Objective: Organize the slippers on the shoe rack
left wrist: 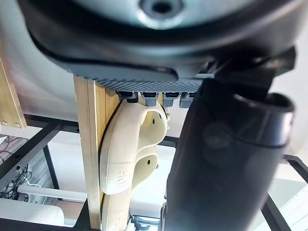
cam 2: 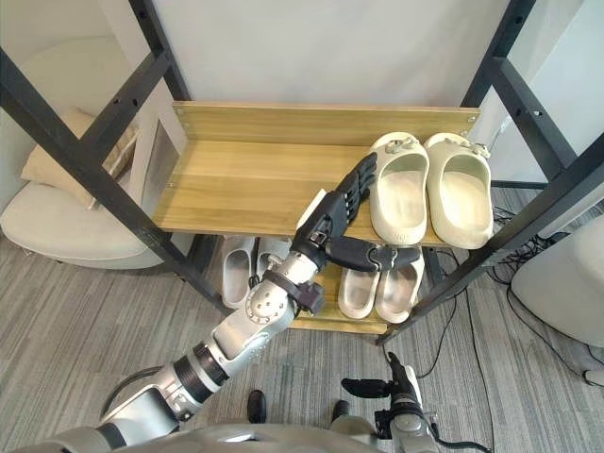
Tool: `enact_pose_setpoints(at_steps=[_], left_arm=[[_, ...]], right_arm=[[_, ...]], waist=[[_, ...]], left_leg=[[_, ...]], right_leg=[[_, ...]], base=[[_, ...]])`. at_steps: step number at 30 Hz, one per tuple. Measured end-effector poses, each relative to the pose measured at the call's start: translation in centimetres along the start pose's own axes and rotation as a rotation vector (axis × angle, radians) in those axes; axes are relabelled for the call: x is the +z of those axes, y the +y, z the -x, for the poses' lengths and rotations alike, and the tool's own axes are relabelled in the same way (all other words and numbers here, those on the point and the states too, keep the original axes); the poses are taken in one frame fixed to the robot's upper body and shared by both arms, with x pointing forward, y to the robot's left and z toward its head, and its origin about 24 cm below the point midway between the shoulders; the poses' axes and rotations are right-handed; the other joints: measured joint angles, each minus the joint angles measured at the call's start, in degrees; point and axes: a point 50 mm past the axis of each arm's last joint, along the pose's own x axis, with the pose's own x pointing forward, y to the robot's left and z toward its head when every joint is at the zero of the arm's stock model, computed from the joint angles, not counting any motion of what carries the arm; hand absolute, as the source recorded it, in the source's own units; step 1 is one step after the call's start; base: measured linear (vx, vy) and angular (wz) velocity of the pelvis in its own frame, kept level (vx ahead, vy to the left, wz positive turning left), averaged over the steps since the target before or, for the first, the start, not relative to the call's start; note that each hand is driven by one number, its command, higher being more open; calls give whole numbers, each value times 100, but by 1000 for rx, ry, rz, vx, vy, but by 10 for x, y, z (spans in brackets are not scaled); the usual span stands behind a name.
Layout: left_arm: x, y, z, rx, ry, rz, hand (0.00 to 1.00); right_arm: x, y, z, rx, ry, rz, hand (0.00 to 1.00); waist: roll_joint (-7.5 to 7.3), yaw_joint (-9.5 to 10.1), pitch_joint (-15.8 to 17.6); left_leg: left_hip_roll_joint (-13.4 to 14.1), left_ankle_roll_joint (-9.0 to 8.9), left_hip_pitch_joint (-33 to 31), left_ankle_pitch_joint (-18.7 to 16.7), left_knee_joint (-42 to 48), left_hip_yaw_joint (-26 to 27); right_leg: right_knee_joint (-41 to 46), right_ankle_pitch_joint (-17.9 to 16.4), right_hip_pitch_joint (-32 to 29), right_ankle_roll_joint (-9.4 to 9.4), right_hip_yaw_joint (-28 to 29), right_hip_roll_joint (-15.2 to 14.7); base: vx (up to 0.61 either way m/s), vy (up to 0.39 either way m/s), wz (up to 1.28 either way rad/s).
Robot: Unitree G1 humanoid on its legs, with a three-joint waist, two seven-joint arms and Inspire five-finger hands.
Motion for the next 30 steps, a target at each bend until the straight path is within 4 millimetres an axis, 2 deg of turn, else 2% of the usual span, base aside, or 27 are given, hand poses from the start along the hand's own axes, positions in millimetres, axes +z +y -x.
enact_pose_setpoints(at_steps=[7, 10, 15, 20, 21, 25, 26, 30], left_arm=[[9, 10, 5, 26, -6, 40, 100], [25, 14, 10, 34, -62, 86, 100], [63, -2, 14, -58, -217, 171, 100], [72, -22, 19, -173, -251, 219, 100], [70, -34, 22, -240, -237, 245, 100], [63, -56, 28, -366, -191, 288, 100], [9, -98, 51, -596, 92, 318, 100], [-2, -103, 57, -616, 150, 328, 100]], right_arm=[[1, 0, -1, 7, 4, 3, 100], [-3, -2, 0, 12, 17, 9, 100], [-9, -4, 0, 26, 43, 22, 100], [-10, -5, 0, 37, 43, 49, 100], [-10, -6, 0, 39, 42, 57, 100], [-11, -7, 1, 44, 44, 67, 100], [-15, -6, 1, 68, 55, 120, 100], [-17, -7, 2, 68, 60, 125, 100]], waist=[[16, -3, 17], [41, 57, 30], [57, 176, 18], [103, 232, -11], [122, 246, -28], [150, 254, -68], [182, 259, -250], [180, 257, -290]], left_leg=[[8, 1, -10, -2, 2, -3], [12, 1, -66, -2, 14, -52], [-41, 10, -116, 6, 31, -153], [-72, 20, -117, 13, 31, -175], [-73, 30, -113, 20, 30, -221], [-65, 46, -83, 34, 28, -273], [9, 37, -16, 50, 24, -207], [19, 36, 13, 49, 25, -159]], right_leg=[[19, -9, 1, 3, 5, -22], [22, -26, -19, 12, -50, -33], [26, -53, -2, 27, -137, -59], [49, -63, -1, 20, -149, -57], [93, -86, -3, 19, -176, -59], [201, -141, -4, 13, -216, -65], [223, -135, 9, 9, -139, -51], [223, -132, 11, 8, -112, -46]], base=[[0, 0, 0], [6, 1, 11], [33, 19, 11], [-4, 5, 1], [-20, 15, 9], [-37, 14, 3], [-76, 24, -16], [-22, 8, -6]])
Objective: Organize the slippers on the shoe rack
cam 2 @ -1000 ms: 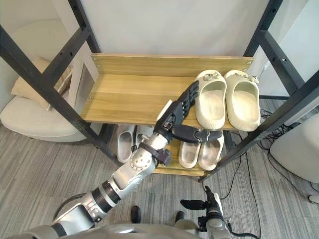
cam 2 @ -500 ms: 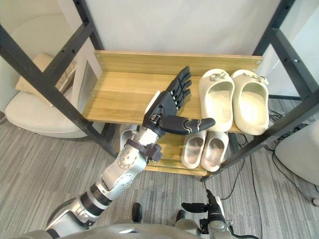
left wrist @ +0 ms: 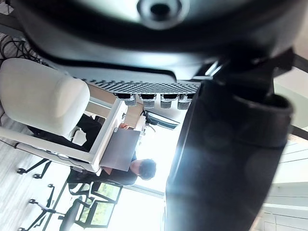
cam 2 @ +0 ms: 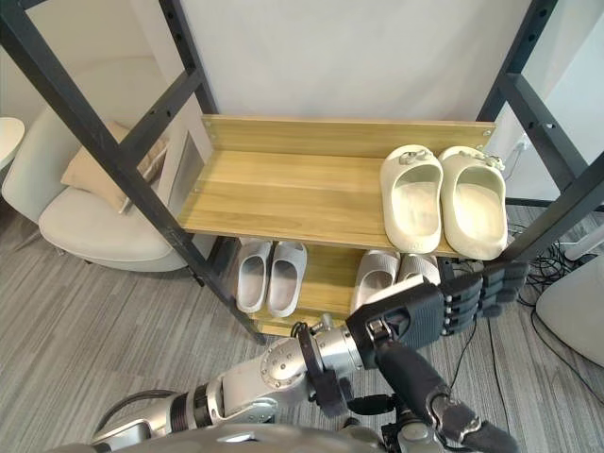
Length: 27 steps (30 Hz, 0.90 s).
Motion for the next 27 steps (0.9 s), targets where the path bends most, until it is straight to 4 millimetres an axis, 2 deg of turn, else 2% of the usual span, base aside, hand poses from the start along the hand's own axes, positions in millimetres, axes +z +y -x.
enact_pose_setpoints(at_steps=[3, 6, 10, 13, 15, 17, 20, 21, 23, 25, 26, 27], left_arm=[[-6, 2, 3, 9, 13, 9, 100], [-43, 20, 19, 92, 161, -22, 100], [-99, 42, 70, 248, 449, -62, 100], [-119, 55, 104, 400, 551, -49, 100], [-125, 70, 131, 545, 601, -57, 100], [-126, 77, 145, 623, 621, -59, 100], [-129, 97, 189, 852, 693, -62, 100], [-131, 99, 205, 923, 722, -59, 100], [-132, 101, 218, 985, 748, -57, 100], [-134, 104, 241, 1102, 787, -46, 100], [-135, 104, 244, 1120, 792, -42, 100], [-135, 105, 259, 1195, 814, -36, 100]], right_arm=[[0, 1, 0, 5, -1, 4, 100], [0, 4, 1, 12, 0, 3, 100], [0, 5, 1, 13, -1, 4, 100], [0, 6, 1, 16, 0, 6, 100], [0, 8, 1, 20, -1, 0, 100], [1, 10, 1, 23, -2, -3, 100], [1, 14, 1, 26, 1, -30, 100], [1, 15, 2, 26, 2, -35, 100], [1, 15, 2, 24, 3, -41, 100], [1, 14, 1, 21, 4, -50, 100], [2, 14, 1, 21, 3, -50, 100], [3, 14, 1, 20, 0, -52, 100]], waist=[[-41, -6, 1], [-105, -16, -23], [-111, -39, -21], [-152, -33, 5], [-225, -21, 44], [-248, -18, 55], [-354, 5, 96], [-367, 5, 88], [-373, 6, 86], [-373, 12, 87], [-373, 15, 87], [-375, 30, 88]], left_leg=[[-14, -4, 69, -4, -14, -1], [-25, -23, 220, -36, -22, 17], [-6, -26, 235, -38, -24, 20], [-2, -31, 235, -41, -24, 20], [1, -40, 239, -49, -24, 20], [3, -45, 241, -54, -24, 20], [4, -55, 241, -93, -20, 23], [-4, -52, 241, -110, -17, 28], [-15, -46, 232, -122, -5, 27], [-19, -43, 230, -138, 2, 28], [-19, -44, 230, -139, 2, 28], [-19, -45, 230, -144, 2, 31]], right_leg=[[-16, 8, 92, 7, -14, 25], [-47, 4, 229, 11, -6, 33], [-50, -2, 235, 12, 3, 52], [-62, -17, 244, 33, 1, 57], [-83, -17, 260, 33, -1, 64], [-97, -17, 267, 33, -1, 69], [-152, -1, 292, 7, -2, 79], [-173, -1, 298, 8, -1, 77], [-199, -1, 303, 9, -2, 73], [-198, -15, 304, 21, -5, 71], [-198, -18, 304, 22, -5, 71], [-198, -23, 304, 24, -4, 72]], base=[[0, 0, 0], [-11, 2, -2], [0, 0, 0], [0, 0, 0], [0, 0, 0], [0, 0, 0], [29, 1, -1], [74, 9, -2], [66, 12, 0], [57, 13, 1], [41, 12, 1], [0, 0, 0]])
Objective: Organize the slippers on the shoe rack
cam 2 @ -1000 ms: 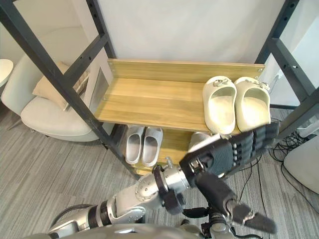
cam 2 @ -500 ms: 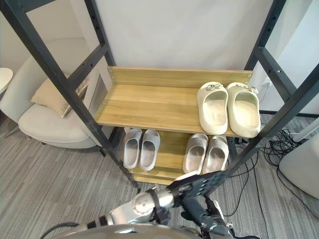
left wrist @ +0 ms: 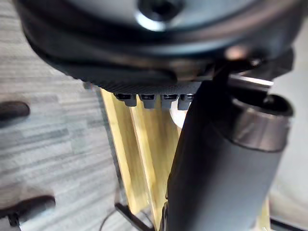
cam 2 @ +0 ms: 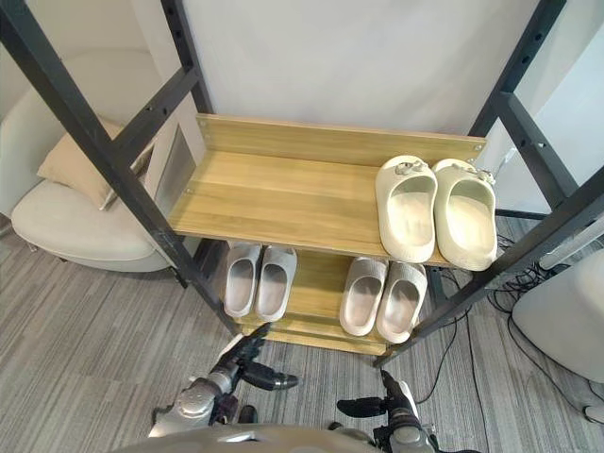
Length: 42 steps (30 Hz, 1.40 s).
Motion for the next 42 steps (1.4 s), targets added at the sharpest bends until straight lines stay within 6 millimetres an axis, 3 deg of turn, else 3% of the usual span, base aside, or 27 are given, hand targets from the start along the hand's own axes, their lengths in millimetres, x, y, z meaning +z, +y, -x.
enact_pose_setpoints(at_steps=[4, 8, 16, 17, 20, 21, 23, 24, 26, 29, 31, 32, 33, 34, 35, 37, 38, 40, 42], left_arm=[[-22, 18, 2, 160, 94, 75, 100], [-41, 22, 9, 225, 171, 116, 100], [-47, 22, 9, 302, 204, 237, 100], [-42, 25, 6, 315, 188, 259, 100], [-34, 28, 1, 318, 167, 257, 100], [-31, 30, 0, 323, 155, 266, 100], [-30, 33, 0, 334, 148, 266, 100], [-31, 34, 1, 345, 152, 271, 100], [-29, 37, 1, 374, 143, 303, 100], [-24, 31, -3, 367, 132, 318, 100], [-21, 12, -9, 323, 144, 349, 100], [-20, 12, -9, 321, 141, 346, 100], [-19, 12, -10, 317, 138, 342, 100], [-14, 17, -12, 323, 115, 334, 100], [-14, 18, -12, 324, 112, 330, 100], [-15, 20, -12, 324, 121, 318, 100], [-17, 20, -12, 324, 129, 317, 100], [-23, 16, -11, 318, 159, 306, 100], [-23, 15, -12, 309, 163, 284, 100]], right_arm=[[5, 2, -1, -1, -10, -19, 100], [9, 4, -2, 3, -21, -23, 100], [28, 26, -4, 52, -65, -32, 100], [37, 28, -6, 62, -83, -14, 100], [44, 28, -8, 64, -96, -1, 100], [44, 28, -8, 63, -95, -3, 100], [46, 30, -8, 68, -99, -4, 100], [46, 31, -8, 71, -101, -6, 100], [53, 32, -8, 76, -129, -9, 100], [73, 24, -12, 57, -185, 0, 100], [67, 14, -13, 31, -165, -6, 100], [64, 14, -13, 30, -157, -6, 100], [62, 14, -13, 30, -151, -7, 100], [64, 17, -13, 28, -152, -37, 100], [65, 17, -13, 27, -152, -47, 100], [62, 7, -14, -15, -138, -103, 100], [60, 3, -14, -27, -133, -100, 100], [54, -1, -14, -35, -117, -108, 100], [48, 3, -12, -24, -100, -113, 100]], waist=[[-18, 39, 15], [-39, 127, 35], [-18, 221, 142], [-41, 272, 311], [-64, 269, 438], [-95, 266, 470], [-148, 290, 480], [-148, 391, 479], [-160, 520, 463], [101, 699, 493], [584, 641, 638], [632, 639, 670], [657, 631, 709], [497, 578, 817], [473, 583, 826], [310, 462, 803], [318, 447, 800], [441, 391, 727], [478, 362, 704]], left_leg=[[7, -1, 13, -6, -14, 26], [23, -1, 50, -27, -25, 160], [76, 23, 94, -90, 8, 599], [89, 47, 15, -147, 173, 695], [73, 236, -542, -374, 1013, 615], [-6, 273, -826, -498, 1347, 436], [-135, 255, -1008, -484, 1520, 145], [-161, 225, -1108, -465, 1595, 55], [-208, 116, -1396, -361, 1731, -87], [-97, -33, -1811, 229, 1286, -231], [204, -99, -1792, 577, 804, -665], [295, -118, -1789, 540, 680, -640], [358, -133, -1779, 402, 547, -613], [380, -66, -1825, 190, 443, -141], [369, -66, -1843, 201, 497, -67], [61, -38, -1960, 90, 1623, 371], [53, -28, -1877, -21, 1949, 467], [195, -66, -1493, -603, 2284, 724], [461, 79, -1385, -901, 2357, 1284]], right_leg=[[0, 0, -1, -3, 36, 4], [22, 7, -39, -6, 180, 5], [340, -9, -371, -22, 663, 5], [978, -226, -722, -3, 766, -56], [1811, -297, -1231, 92, 756, -200], [2902, -974, -1487, 195, 812, -418], [4149, -1408, -1610, 234, 961, -515], [4499, -1487, -1556, 239, 1064, -481], [4326, -1709, -1414, 282, 1374, -347], [2876, -2026, -1237, -215, 1458, 37], [2523, -1697, -1083, -372, 983, 431], [2436, -1625, -1058, -435, 851, 489], [2291, -1522, -1009, -486, 714, 526], [1977, -1259, -1032, -652, 426, 404], [1961, -1239, -1041, -668, 370, 355], [1934, -1086, -1299, -644, 73, -6], [1904, -1034, -1337, -623, 7, -55], [1901, -973, -1351, -585, -284, -110], [2088, -966, -1304, -580, -771, -151]], base=[[-1, 17, -3], [-11, 37, -15], [-3, 32, -32], [-50, 40, -30], [-90, 22, 16], [-137, -40, 66], [-78, -105, 84], [-103, -123, 72], [-145, -128, 39], [-332, -222, 22], [-323, -184, 78], [-237, -129, 73], [-255, -118, 84], [-230, -105, 73], [-257, -104, 101], [-154, -30, 83], [-111, 30, 59], [-97, 62, 68], [-115, 129, 71]])
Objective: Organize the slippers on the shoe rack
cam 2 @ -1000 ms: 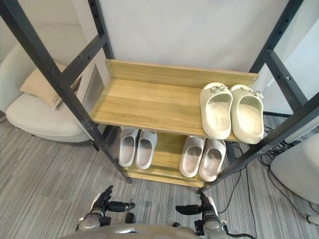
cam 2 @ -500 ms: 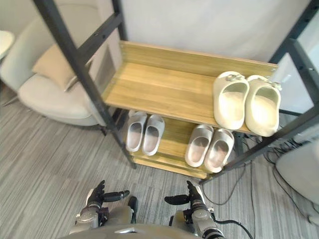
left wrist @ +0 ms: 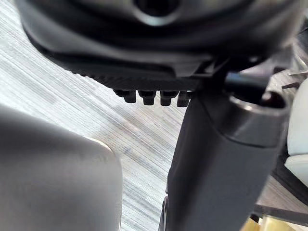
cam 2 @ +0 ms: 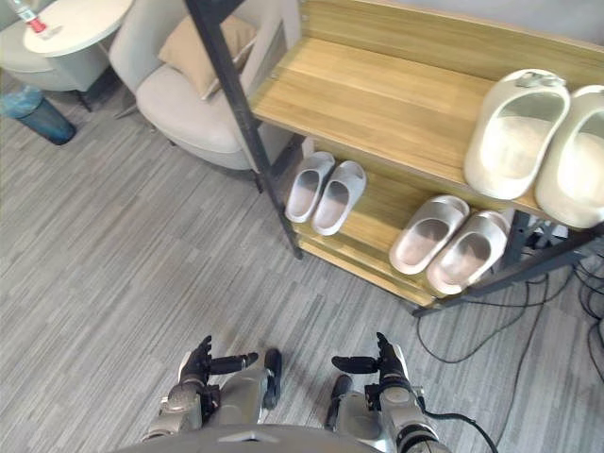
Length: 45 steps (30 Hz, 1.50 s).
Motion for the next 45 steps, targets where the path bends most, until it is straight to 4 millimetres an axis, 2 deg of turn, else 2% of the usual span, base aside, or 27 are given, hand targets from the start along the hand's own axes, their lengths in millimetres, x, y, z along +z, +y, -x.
enact_pose_setpoints(at_steps=[1, 3, 4, 5, 6, 7, 10, 12, 14, 15, 16, 18, 19, 22, 26, 27, 28, 29, 31, 33, 34, 35, 37, 41, 42, 44, 45], left_arm=[[0, -1, 0, -3, -1, -9, 100], [1, -2, 0, -26, -14, -76, 100], [1, -1, 0, -28, -14, -93, 100], [0, -6, 0, -42, -4, -91, 100], [-5, -13, 3, -57, 10, -83, 100], [-6, -16, 3, -63, 13, -81, 100], [-7, -11, 2, -49, 18, -95, 100], [-9, -5, 2, -36, 26, -102, 100], [-12, 3, 2, -16, 33, -103, 100], [-12, 3, 2, -16, 33, -103, 100], [-15, 8, 3, -6, 43, -110, 100], [-17, 9, 3, -2, 51, -112, 100], [-15, 12, 2, 11, 50, -105, 100], [-16, 13, 2, 25, 59, -69, 100], [-19, 13, 2, 28, 76, -59, 100], [-20, 15, 2, 38, 80, -39, 100], [-20, 15, 2, 40, 81, -34, 100], [-21, 14, 2, 41, 83, -30, 100], [-22, 8, 3, 22, 83, -14, 100], [-20, 10, 3, 31, 76, 7, 100], [-16, 15, 2, 55, 60, 39, 100], [-16, 15, 3, 63, 52, 56, 100], [-11, 22, 4, 88, 14, 67, 100], [0, 22, 0, 85, -14, 68, 100], [6, 24, -2, 84, -32, 52, 100], [5, 21, -2, 71, -32, 40, 100], [8, 24, -3, 78, -37, 29, 100]], right_arm=[[1, -1, 0, -2, -2, -1, 100], [-1, 6, 1, 3, 11, -49, 100], [-1, 10, 2, 10, 7, -64, 100], [0, 8, 1, -1, 1, -80, 100], [-4, 4, 2, -14, 11, -85, 100], [-4, 4, 2, -14, 16, -85, 100], [-4, 19, 4, 26, 22, -103, 100], [-2, 25, 4, 50, 19, -110, 100], [-1, 29, 4, 63, 20, -101, 100], [-1, 29, 4, 63, 20, -101, 100], [-1, 30, 4, 71, 18, -92, 100], [2, 30, 4, 73, 11, -90, 100], [1, 31, 4, 83, 11, -89, 100], [5, 35, 4, 103, -1, -73, 100], [15, 41, 4, 129, -56, -49, 100], [19, 42, 5, 136, -80, -57, 100], [18, 42, 5, 135, -80, -59, 100], [18, 40, 5, 130, -80, -60, 100], [17, 27, 2, 94, -68, -68, 100], [14, 23, 1, 73, -45, -86, 100], [6, 19, 2, 58, -19, -101, 100], [2, 19, 4, 53, -6, -101, 100], [0, 21, 5, 62, -4, -90, 100], [21, 28, 0, 91, -59, -54, 100], [23, 33, 1, 105, -66, -46, 100], [11, 35, 4, 109, -31, -48, 100], [14, 42, 4, 130, -34, -51, 100]], waist=[[8, 16, -11], [-209, -75, -202], [-260, -132, -241], [-229, -185, -258], [-128, -244, -297], [-82, -248, -309], [-189, -221, -305], [-243, -195, -286], [-370, -132, -236], [-370, -132, -236], [-436, -135, -246], [-429, -167, -249], [-379, -198, -229], [-367, -195, -218], [-388, -243, -163], [-435, -295, -138], [-444, -308, -147], [-432, -334, -161], [-184, -300, -184], [-212, -300, -152], [-317, -309, -106], [-359, -293, -109], [-446, -192, -134], [-485, -94, -102], [-557, -103, -39], [-548, -62, -158], [-723, -28, -220]], left_leg=[[-3, 31, 8, 42, -120, 94], [-363, 11, 132, 572, -967, -18], [-454, -17, 299, 645, -1362, 91], [-381, 75, 468, 412, -1216, 447], [-337, -5, 815, 386, -1592, 414], [-420, 85, 926, 517, -1840, 379], [-702, 206, 1125, 753, -2296, 134], [-861, 327, 1210, 688, -2344, 12], [-1129, 520, 1353, 542, -2290, -110], [-1129, 520, 1353, 542, -2290, -110], [-1270, 609, 1399, 484, -2261, -311], [-1276, 711, 1423, 435, -2145, -757], [-1124, 794, 1411, 360, -1972, -1246], [-981, 811, 1442, 187, -1779, -1714], [-897, 725, 1732, -324, -1487, -2266], [-908, 622, 1826, -683, -1260, -2662], [-909, 589, 1823, -785, -1183, -2770], [-873, 526, 1810, -926, -1063, -3002], [-657, 188, 1575, -1079, -671, -3329], [-642, -286, 1378, -918, -229, -3254], [-594, -584, 977, -776, 765, -2663], [-440, -562, 788, -789, 1243, -2153], [147, -315, 221, -1021, 2210, -523], [180, -87, -453, -1310, 1969, 337], [-90, 291, -643, -907, 1094, 618], [-252, 775, -708, 139, 262, 730], [-457, 834, -650, 128, 40, 617]], right_leg=[[38, -2, 8, 9, -85, -3], [-315, 90, 30, 193, -311, -138], [-596, 300, 127, 227, -595, -239], [-652, 373, 244, 293, -799, -301], [-745, 459, 389, 413, -988, -288], [-790, 507, 435, 453, -1044, -319], [-996, 713, 624, 631, -1236, -433], [-703, 606, 639, 711, -1306, -663], [93, 217, 632, 854, -1323, -1172], [93, 217, 632, 854, -1323, -1172], [689, 104, 564, 813, -1277, -1466], [1613, 330, 306, 399, -778, -1621], [1672, -167, 105, 427, -86, -1199], [1533, -346, -270, 428, 383, -674], [609, -124, -917, 637, 1299, -15], [136, 331, -997, 702, 1896, 157], [196, 512, -991, 711, 1988, 183], [346, 564, -963, 478, 2065, 283], [774, 35, -931, 172, 1423, 311], [792, -22, -725, 109, 1214, 235], [518, -64, -182, 32, 1023, 167], [312, -67, 128, 28, 943, 194], [-340, -68, 857, 25, 733, 337], [-773, -81, 1261, 49, 504, 368], [-684, -152, 1519, 270, 154, 280], [-356, -432, 1569, 549, -25, 284], [-429, -537, 1551, 431, 40, 146]], base=[[-111, 142, 83], [-79, 120, 92], [-64, 147, 99], [-1, 154, 117], [13, 142, 96], [6, 153, 67], [-72, 242, 40], [7, 197, 35], [9, 188, 29], [23, 115, 36], [65, 129, 77], [156, 79, 130], [203, -47, 146], [190, -108, 101], [250, -176, 82], [387, -350, 103], [327, -304, 124], [398, -321, 100], [468, -326, 136], [388, -241, 142], [429, -251, 168], [559, -315, 180], [394, -196, 114], [344, -41, 55], [438, 42, 84], [396, 63, 97], [346, 61, 69]])
